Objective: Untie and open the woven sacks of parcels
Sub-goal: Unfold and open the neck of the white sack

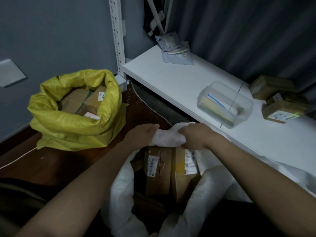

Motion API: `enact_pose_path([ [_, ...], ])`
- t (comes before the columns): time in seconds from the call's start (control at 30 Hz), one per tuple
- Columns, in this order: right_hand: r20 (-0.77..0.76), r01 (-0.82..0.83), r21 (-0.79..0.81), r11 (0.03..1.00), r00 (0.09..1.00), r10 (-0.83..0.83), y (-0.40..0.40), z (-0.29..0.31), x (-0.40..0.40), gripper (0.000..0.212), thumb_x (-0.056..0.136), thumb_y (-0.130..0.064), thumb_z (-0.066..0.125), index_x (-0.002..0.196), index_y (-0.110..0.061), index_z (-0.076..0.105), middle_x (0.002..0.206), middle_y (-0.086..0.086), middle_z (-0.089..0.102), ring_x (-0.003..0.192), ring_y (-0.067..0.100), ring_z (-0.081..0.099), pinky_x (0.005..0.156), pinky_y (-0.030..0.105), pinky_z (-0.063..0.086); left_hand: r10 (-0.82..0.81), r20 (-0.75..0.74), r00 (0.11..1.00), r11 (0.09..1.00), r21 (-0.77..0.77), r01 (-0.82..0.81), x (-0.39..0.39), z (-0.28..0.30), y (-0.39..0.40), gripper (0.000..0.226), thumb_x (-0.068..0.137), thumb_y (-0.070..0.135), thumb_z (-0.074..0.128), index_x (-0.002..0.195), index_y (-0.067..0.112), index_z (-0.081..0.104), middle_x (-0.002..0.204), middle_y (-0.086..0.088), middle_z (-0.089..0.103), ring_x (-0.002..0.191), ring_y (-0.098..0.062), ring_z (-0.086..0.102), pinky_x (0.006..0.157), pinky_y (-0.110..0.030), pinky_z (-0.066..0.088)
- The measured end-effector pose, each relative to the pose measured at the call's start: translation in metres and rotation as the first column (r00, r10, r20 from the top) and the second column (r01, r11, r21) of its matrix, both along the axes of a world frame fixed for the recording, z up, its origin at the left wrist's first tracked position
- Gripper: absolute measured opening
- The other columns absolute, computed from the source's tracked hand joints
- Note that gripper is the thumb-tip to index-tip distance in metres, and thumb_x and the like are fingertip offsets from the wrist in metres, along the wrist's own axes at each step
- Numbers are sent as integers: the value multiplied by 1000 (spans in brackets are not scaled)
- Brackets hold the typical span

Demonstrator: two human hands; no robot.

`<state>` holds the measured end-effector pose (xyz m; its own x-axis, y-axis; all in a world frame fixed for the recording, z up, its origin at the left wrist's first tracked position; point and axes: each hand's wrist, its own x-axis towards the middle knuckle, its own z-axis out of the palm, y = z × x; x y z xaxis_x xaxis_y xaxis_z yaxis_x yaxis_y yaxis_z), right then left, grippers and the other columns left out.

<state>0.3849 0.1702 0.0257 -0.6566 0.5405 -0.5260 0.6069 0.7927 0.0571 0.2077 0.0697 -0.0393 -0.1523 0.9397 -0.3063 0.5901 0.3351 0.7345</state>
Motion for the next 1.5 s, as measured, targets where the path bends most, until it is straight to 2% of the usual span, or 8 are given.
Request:
enact_pose_path([
  [0.17, -99, 297, -478, 826, 917, -387, 14, 9, -7, 37, 85, -15, 67, 120, -12, 58, 114, 1, 59, 100, 19, 60, 64, 14, 47, -197, -346, 917, 888, 334, 316, 29, -8, 7, 53, 92, 50, 39, 135, 20, 43, 128, -5, 50, 118, -22, 46, 94, -36, 41],
  [0.4, -400, 289, -315, 904, 823, -403, 28, 11, 31, 27, 77, -56, 70, 80, -32, 57, 85, -9, 61, 80, 13, 56, 66, 26, 43, 29, 382, 924, 989, 124, -82, 21, 11, 37, 24, 96, 32, 51, 85, 17, 66, 77, 6, 62, 72, -4, 58, 65, -17, 43],
  [0.63, 70, 159, -987, -24, 291, -954, 26, 5, 24, 31, 95, -31, 54, 103, -4, 66, 90, 8, 69, 80, 16, 64, 80, 25, 50, -177, 186, 967, 927, 361, 100, 37, 13, 46, 27, 99, 33, 45, 121, 20, 51, 113, 5, 56, 107, -8, 54, 92, -23, 42],
  [0.83, -707, 291, -363, 885, 532, -465, 15, -18, 49, 30, 88, -42, 64, 101, -16, 59, 90, -4, 62, 80, 9, 57, 70, 22, 44, 46, 124, 991, 985, 160, -66, 33, 15, 72, 27, 100, 30, 42, 99, 13, 62, 96, -3, 57, 92, -21, 55, 67, -23, 37],
  [1.03, -217, 296, -928, 226, 62, -974, 12, -16, 51, 40, 92, -45, 57, 97, -7, 68, 91, 9, 72, 85, 21, 70, 76, 28, 54, -274, -154, 949, 900, 306, 309, 56, 10, 66, 56, 87, 56, 42, 132, 22, 46, 124, 0, 48, 115, -16, 44, 91, -31, 37],
  [1.23, -659, 476, -324, 817, 506, -556, -2, -37, 71, 27, 95, -41, 51, 108, -19, 59, 100, -2, 60, 91, 13, 54, 74, 27, 38, -212, -29, 977, 977, 32, 212, 57, 11, 87, 41, 102, 35, 35, 129, 11, 54, 136, -8, 52, 123, -23, 48, 101, -32, 36],
  [1.4, -99, 302, -950, 80, -49, -994, 14, -46, 69, 32, 95, -33, 56, 94, -4, 69, 94, 18, 70, 89, 24, 66, 84, 24, 53, -393, -181, 901, 895, 147, 420, 72, 20, 80, 62, 86, 61, 42, 136, 24, 42, 131, -4, 46, 122, -20, 41, 101, -39, 38],
  [1.5, -289, 423, -864, 273, 26, -957, 14, -48, 71, 41, 96, -42, 52, 106, -3, 60, 104, 19, 63, 97, 27, 60, 84, 31, 47, -499, -270, 824, 832, 116, 542, 66, 5, 81, 72, 76, 65, 35, 129, 18, 49, 117, -7, 51, 110, -22, 48, 92, -41, 42],
])
